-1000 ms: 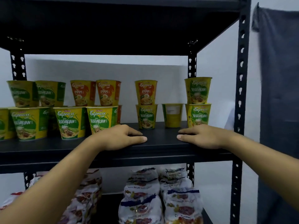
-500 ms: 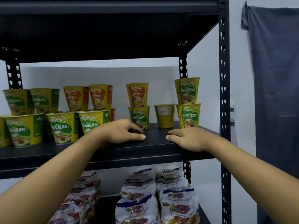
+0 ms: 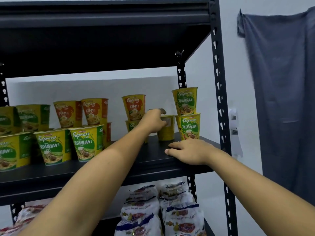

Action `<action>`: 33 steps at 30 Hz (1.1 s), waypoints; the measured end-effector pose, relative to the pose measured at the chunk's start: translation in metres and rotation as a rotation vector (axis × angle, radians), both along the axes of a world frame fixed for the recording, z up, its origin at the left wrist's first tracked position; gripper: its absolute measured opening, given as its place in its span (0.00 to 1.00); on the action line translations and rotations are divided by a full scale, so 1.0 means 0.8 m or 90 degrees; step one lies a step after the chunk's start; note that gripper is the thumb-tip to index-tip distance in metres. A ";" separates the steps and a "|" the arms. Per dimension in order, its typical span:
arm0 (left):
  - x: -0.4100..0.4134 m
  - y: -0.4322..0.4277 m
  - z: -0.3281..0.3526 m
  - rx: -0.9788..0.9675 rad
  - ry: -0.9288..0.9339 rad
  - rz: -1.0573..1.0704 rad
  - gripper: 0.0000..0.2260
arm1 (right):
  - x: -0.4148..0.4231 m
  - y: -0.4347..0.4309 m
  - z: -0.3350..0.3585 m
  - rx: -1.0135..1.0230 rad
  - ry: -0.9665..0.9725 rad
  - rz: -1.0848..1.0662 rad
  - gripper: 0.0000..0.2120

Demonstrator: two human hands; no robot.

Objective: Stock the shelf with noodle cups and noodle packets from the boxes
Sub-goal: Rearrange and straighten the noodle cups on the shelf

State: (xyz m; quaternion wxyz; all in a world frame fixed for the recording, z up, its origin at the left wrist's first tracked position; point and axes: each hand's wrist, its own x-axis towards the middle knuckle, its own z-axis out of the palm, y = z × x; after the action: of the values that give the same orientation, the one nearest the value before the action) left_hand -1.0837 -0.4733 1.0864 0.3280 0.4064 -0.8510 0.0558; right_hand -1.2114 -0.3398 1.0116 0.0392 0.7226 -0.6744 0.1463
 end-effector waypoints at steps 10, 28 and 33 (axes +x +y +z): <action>0.000 -0.002 0.007 -0.046 0.010 0.024 0.11 | -0.003 -0.002 -0.002 -0.021 -0.015 -0.002 0.31; 0.111 0.094 -0.007 -0.029 0.107 -0.083 0.08 | -0.005 -0.010 -0.006 -0.103 -0.097 0.002 0.30; 0.132 0.106 -0.022 -0.062 0.131 -0.135 0.15 | -0.003 -0.008 -0.004 -0.097 -0.102 0.004 0.28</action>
State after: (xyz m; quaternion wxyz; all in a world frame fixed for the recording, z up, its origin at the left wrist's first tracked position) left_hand -0.9780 -0.3882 1.0687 0.4372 0.3016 -0.8471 0.0204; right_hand -1.2139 -0.3462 1.0083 0.0393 0.7058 -0.6598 0.2547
